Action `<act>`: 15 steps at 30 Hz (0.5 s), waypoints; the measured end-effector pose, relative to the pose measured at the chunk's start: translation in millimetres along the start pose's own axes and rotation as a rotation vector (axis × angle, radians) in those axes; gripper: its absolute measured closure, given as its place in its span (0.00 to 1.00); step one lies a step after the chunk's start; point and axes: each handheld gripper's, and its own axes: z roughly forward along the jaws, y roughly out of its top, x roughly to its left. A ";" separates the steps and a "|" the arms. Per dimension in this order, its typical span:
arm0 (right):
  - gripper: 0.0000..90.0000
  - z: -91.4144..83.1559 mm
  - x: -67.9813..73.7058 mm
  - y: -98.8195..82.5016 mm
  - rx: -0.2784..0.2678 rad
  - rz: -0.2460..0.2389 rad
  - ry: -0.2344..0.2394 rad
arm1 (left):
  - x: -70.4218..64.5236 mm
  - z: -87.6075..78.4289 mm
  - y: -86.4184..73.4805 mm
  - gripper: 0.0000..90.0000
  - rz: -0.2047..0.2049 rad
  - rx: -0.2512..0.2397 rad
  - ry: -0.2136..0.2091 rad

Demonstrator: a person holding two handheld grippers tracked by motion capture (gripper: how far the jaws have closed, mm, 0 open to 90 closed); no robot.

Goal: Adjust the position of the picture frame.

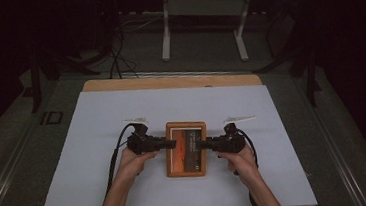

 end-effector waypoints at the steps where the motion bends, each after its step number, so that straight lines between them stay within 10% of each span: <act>1: 0.70 1.6 -1.5 0.9 -0.004 0.012 -0.005 | 4.1 1.2 0.8 0.73 -0.026 -0.005 0.007; 15: 0.65 16.4 -6.4 6.4 -0.004 0.078 -0.079 | 6.3 4.3 1.3 0.69 -0.083 -0.020 0.108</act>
